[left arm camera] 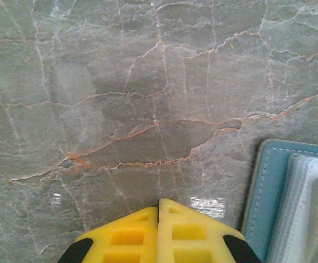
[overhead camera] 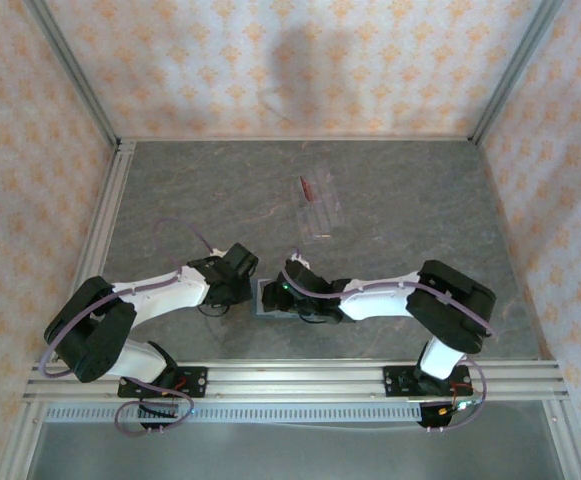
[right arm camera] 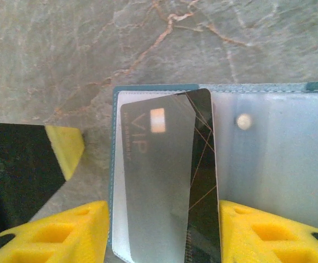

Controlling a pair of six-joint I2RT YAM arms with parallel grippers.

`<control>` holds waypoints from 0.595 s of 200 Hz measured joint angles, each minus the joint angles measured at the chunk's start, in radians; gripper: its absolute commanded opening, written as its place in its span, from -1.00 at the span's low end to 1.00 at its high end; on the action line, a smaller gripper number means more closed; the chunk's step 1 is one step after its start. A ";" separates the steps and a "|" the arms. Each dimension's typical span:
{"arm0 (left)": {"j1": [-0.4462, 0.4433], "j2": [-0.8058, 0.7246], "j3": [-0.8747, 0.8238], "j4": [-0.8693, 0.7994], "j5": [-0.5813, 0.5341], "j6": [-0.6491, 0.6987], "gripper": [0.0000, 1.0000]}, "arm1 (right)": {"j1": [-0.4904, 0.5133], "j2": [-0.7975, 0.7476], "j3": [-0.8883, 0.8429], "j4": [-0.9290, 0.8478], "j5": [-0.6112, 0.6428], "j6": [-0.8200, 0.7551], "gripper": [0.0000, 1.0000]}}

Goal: Put the credit cards into the card holder

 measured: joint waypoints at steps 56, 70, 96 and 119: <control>-0.003 -0.003 0.006 0.011 0.043 0.007 -1.00 | 0.000 -0.003 0.053 -0.137 0.027 -0.070 0.07; -0.014 -0.005 0.009 0.023 0.079 0.008 -1.00 | 0.000 -0.003 0.067 -0.168 0.034 -0.090 0.08; -0.020 -0.022 0.014 0.034 0.120 0.009 -0.99 | 0.000 -0.003 0.084 -0.209 0.040 -0.123 0.11; -0.020 -0.034 0.022 0.042 0.145 0.013 -0.99 | 0.000 -0.008 0.092 -0.233 0.040 -0.143 0.13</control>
